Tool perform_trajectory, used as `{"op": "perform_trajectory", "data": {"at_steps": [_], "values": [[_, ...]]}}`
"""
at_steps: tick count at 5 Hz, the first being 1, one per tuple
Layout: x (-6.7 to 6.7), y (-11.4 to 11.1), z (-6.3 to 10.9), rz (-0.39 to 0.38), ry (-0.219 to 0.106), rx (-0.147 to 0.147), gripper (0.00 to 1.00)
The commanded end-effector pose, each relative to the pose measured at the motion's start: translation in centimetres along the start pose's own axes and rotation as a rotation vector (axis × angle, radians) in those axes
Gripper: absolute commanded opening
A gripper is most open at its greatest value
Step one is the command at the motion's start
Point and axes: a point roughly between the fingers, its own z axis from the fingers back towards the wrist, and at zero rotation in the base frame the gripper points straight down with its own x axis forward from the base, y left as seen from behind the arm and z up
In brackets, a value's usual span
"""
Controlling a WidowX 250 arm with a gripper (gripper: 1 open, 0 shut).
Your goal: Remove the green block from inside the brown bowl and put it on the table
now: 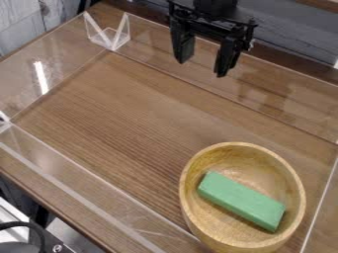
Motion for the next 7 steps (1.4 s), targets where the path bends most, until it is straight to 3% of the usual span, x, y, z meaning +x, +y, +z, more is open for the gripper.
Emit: {"op": "perform_trajectory", "data": {"at_steps": [1,2,3,4,5,6,7], "values": [[-1.7,-2.0,-0.6,-0.214,0.02,0.01,1.0],[-4.4,-4.8,-1.8,-0.463,0.05,0.024,1.0],[-5.6,-8.7,-2.6,-0.711,0.028,0.067,1.0],[-5.9,-11.7,-3.9,-0.959,0.017,0.1,1.0],[-6.9,-12.8,-5.2,-1.208,0.018,0.122,1.0],[-6.9,-12.0,-5.7,-1.27,0.012,0.116,1.0],[-7.0,-11.5,-5.8,-1.273,0.006,0.103,1.0]]}}
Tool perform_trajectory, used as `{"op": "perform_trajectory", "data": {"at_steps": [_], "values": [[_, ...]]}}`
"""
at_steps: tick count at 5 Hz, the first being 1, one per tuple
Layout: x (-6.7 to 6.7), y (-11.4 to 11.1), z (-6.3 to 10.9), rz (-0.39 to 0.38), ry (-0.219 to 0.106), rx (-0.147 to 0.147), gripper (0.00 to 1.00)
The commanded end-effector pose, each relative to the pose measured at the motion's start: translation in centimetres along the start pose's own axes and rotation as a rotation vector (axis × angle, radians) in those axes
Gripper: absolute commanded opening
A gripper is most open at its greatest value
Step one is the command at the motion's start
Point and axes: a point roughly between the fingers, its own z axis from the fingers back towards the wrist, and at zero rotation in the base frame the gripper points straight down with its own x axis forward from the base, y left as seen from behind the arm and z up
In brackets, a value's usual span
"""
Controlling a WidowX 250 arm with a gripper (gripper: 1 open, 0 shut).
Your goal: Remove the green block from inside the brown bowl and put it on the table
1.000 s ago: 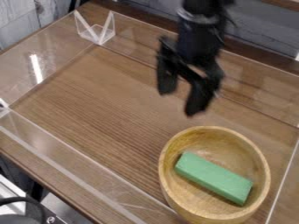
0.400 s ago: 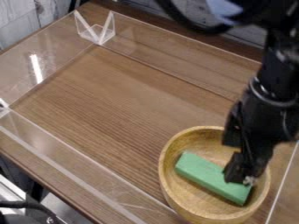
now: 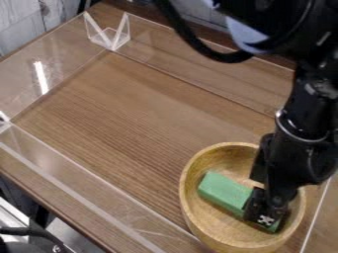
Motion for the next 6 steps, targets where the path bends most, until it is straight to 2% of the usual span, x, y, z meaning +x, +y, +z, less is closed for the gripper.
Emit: {"op": "perform_trajectory", "data": {"at_steps": [1,3,4,6], "values": [[-0.3,0.3,1.0,0.014,-0.048,0.028,1.0],[-0.9,0.5,0.2,0.015,-0.065,0.024,1.0],[-1.2,0.5,0.0,0.028,-0.072,0.019,0.0],[-1.9,0.2,0.6,0.096,-0.085,0.006,0.0]]}}
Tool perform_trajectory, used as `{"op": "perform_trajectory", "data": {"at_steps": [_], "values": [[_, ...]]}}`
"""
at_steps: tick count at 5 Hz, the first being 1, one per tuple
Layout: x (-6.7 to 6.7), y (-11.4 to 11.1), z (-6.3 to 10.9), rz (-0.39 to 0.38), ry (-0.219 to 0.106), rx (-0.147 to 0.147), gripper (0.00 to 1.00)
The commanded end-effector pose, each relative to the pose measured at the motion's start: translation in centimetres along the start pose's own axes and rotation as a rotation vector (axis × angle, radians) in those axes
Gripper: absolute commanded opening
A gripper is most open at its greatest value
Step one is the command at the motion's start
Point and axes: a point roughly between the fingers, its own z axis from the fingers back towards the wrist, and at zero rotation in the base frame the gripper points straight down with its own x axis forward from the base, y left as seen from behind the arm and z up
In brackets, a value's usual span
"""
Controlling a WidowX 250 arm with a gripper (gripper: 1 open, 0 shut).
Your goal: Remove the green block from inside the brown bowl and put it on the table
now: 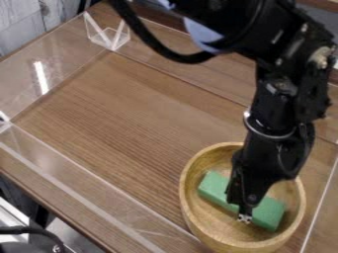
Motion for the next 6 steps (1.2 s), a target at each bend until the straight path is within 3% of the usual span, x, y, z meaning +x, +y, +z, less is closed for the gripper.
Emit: {"op": "perform_trajectory", "data": {"at_steps": [1,2,6], "values": [[-0.18,0.24,1.33,0.041,-0.043,0.03,0.0],[-0.34,0.2,1.38,0.062,-0.049,0.027,1.0],[-0.55,0.5,1.19,0.081,-0.075,0.023,1.0]]}}
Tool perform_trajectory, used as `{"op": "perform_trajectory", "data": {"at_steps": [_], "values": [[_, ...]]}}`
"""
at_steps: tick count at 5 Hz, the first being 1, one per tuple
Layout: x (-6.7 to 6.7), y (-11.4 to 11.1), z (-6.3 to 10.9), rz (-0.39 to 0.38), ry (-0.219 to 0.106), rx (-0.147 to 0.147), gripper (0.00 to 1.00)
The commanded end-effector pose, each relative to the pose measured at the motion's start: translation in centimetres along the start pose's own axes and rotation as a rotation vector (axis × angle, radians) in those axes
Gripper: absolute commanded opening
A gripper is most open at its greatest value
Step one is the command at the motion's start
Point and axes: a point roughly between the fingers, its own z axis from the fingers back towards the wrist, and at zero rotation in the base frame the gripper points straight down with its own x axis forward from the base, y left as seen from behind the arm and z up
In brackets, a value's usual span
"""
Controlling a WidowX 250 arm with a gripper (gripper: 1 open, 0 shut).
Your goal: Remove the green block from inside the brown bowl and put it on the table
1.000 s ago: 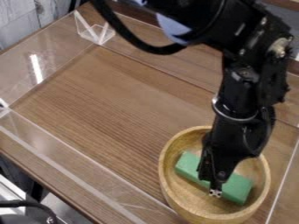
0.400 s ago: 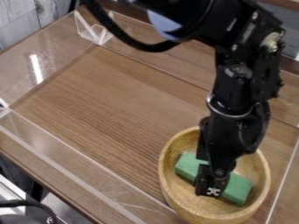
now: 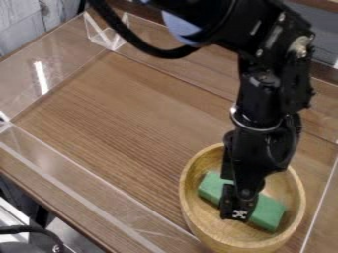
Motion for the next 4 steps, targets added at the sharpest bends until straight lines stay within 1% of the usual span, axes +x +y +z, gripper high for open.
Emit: {"op": "perform_trajectory", "data": {"at_steps": [1,4], "values": [[0.2,0.5,1.2,0.006,-0.05,0.043,1.0],[0.4,1.0,-1.3,0.019,-0.051,0.052,1.0]]}}
